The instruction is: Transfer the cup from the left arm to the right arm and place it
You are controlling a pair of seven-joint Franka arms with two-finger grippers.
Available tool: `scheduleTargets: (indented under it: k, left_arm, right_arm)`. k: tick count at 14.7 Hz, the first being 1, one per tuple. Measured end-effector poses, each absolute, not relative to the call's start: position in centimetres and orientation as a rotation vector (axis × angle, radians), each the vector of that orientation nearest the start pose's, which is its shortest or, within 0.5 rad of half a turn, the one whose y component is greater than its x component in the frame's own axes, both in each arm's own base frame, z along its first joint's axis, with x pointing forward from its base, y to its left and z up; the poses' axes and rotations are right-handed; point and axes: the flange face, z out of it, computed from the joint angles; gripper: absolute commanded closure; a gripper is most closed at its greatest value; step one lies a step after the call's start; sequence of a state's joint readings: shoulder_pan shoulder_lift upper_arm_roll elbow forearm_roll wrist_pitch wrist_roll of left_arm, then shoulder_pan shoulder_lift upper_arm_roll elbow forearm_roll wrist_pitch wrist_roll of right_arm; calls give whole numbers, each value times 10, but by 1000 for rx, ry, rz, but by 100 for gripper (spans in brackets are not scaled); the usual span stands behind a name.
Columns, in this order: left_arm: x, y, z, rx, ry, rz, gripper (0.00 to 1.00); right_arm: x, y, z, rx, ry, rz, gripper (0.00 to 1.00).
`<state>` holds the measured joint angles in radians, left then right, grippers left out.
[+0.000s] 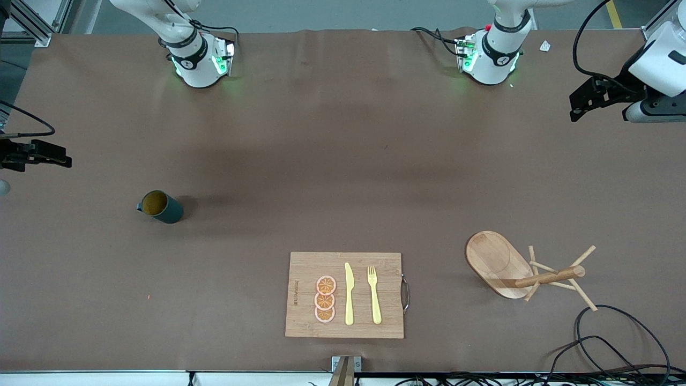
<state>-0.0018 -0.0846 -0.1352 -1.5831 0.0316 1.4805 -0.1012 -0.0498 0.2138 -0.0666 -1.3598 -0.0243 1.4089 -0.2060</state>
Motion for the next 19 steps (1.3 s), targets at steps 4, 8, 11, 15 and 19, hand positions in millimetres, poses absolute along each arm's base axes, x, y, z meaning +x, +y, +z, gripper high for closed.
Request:
scheduleTargets:
  k: [4,8,11,15,19]
  left_arm:
    - [513,-72,654,-3110,52,40,0]
    - [513,-72,654,-3111,52,42,0]
    - [513,-72,654,-3111,52,42,0]
    - [513,-72,652,-3110,50,51,0]
    - [513,-71,651,-3110,47,55,0]
  right_arm:
    - [595,-54,589,-3136,-98,299,0]
    - [589,-20,584,-3137,-21,402,0]
    - [594,-20,590,-3137,-59,336,0]
    - [589,-36,603,-3135,-75,298,0]
    - [563,-37,627,-3136,-74,254,0]
